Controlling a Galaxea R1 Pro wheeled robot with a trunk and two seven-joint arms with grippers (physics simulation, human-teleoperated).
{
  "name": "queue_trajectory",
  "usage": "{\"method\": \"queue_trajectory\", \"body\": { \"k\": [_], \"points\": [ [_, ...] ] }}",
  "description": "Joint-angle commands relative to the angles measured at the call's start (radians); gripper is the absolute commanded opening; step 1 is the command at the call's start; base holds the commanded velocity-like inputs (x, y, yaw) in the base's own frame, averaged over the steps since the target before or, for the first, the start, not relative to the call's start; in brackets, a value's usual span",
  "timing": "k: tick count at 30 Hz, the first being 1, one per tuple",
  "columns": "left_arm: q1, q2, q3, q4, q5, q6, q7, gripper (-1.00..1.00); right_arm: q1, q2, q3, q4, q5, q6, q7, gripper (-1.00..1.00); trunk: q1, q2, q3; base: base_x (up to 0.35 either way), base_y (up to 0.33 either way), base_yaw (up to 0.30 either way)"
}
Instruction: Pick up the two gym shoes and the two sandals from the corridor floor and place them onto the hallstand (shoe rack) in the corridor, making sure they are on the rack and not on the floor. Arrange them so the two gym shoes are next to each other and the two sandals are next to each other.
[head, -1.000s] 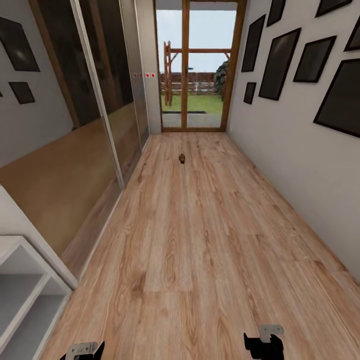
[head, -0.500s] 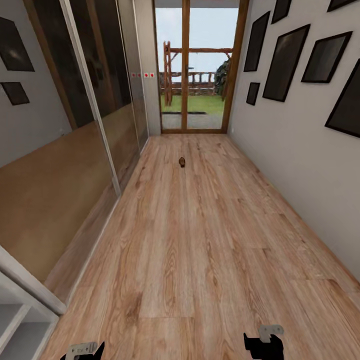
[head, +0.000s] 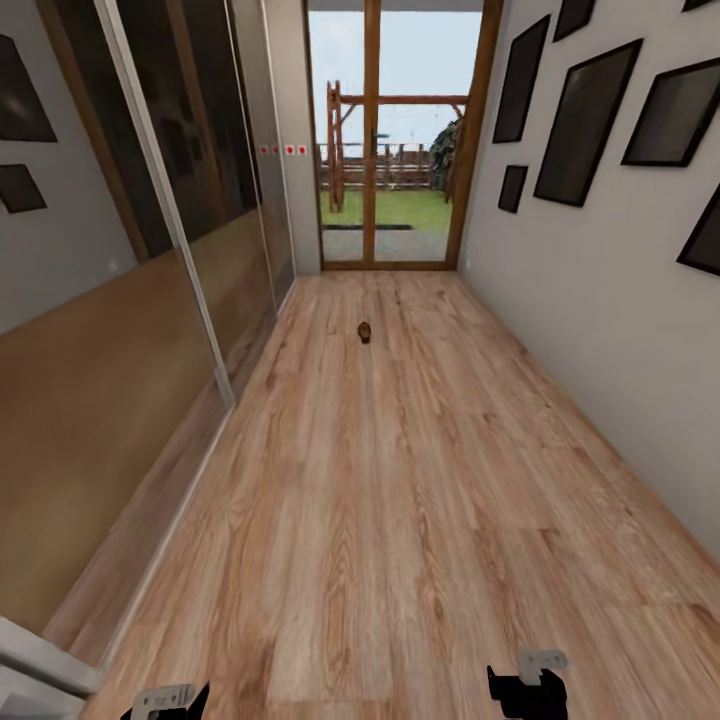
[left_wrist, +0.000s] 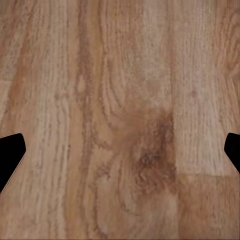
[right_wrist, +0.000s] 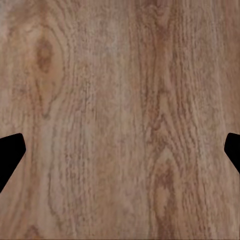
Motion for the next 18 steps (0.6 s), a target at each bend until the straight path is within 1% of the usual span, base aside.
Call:
{"method": "queue_trajectory", "body": {
  "k": [1, 18],
  "points": [
    [-0.001, 0.000, 0.005, 0.001, 0.007, 0.000, -0.010, 1.00, -0.001, 0.000, -0.008, 0.001, 0.011, -0.003, -0.003, 1.00, 0.000, 0.000, -0.001, 0.339, 0.000, 0.000],
    [-0.001, -0.001, 0.004, 0.001, 0.008, 0.000, -0.010, 1.00, -0.001, 0.001, -0.008, 0.001, 0.011, -0.004, -0.003, 1.00, 0.000, 0.000, -0.001, 0.339, 0.000, 0.000]
  ]
}}
